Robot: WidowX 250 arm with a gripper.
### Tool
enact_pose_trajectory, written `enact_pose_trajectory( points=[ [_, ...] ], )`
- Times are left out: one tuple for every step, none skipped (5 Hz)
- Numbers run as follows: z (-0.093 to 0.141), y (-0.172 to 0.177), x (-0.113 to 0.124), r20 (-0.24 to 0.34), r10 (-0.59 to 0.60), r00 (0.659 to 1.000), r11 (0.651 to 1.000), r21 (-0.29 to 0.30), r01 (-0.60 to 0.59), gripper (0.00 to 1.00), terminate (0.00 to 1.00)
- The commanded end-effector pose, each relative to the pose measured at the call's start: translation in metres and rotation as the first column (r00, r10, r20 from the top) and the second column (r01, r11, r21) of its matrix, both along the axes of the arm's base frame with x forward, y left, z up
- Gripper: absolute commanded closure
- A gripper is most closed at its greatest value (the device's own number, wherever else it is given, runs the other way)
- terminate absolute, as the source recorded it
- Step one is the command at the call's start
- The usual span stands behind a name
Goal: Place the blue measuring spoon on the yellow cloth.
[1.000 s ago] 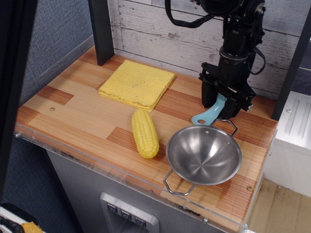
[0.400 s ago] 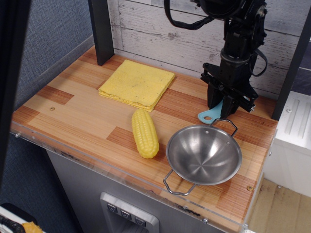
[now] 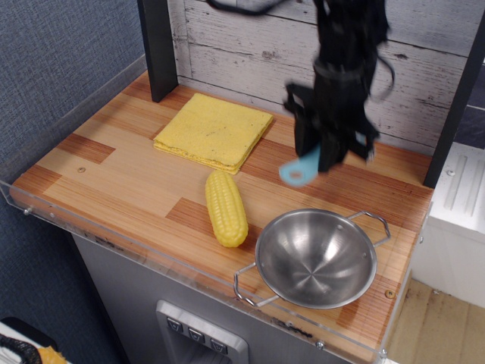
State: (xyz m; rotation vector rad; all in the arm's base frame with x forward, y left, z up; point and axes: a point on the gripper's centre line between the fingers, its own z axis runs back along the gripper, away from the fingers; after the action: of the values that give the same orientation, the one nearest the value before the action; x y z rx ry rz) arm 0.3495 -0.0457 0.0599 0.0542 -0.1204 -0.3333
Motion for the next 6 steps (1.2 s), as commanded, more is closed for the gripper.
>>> enact_pose_trajectory(
  points=[
    [0.034, 0.046, -0.019, 0.103, 0.160, 0.982, 0.987, -0.046, -0.156, 1.00, 0.00],
    [0.026, 0.070, -0.025, 0.081, 0.237, 0.968, 0.971, -0.061, -0.232, 1.00, 0.00],
    [0.020, 0.086, -0.020, 0.067, 0.262, 0.963, 0.964, -0.062, -0.258, 1.00, 0.00],
    [0.018, 0.093, -0.007, 0.057, 0.249, 0.967, 0.968, -0.022, -0.248, 1.00, 0.00],
    [0.018, 0.102, 0.007, 0.054, 0.244, 0.968, 0.970, -0.006, -0.244, 1.00, 0.00],
    [0.022, 0.117, 0.016, 0.041, 0.260, 0.965, 0.965, 0.011, -0.261, 1.00, 0.00]
  ],
)
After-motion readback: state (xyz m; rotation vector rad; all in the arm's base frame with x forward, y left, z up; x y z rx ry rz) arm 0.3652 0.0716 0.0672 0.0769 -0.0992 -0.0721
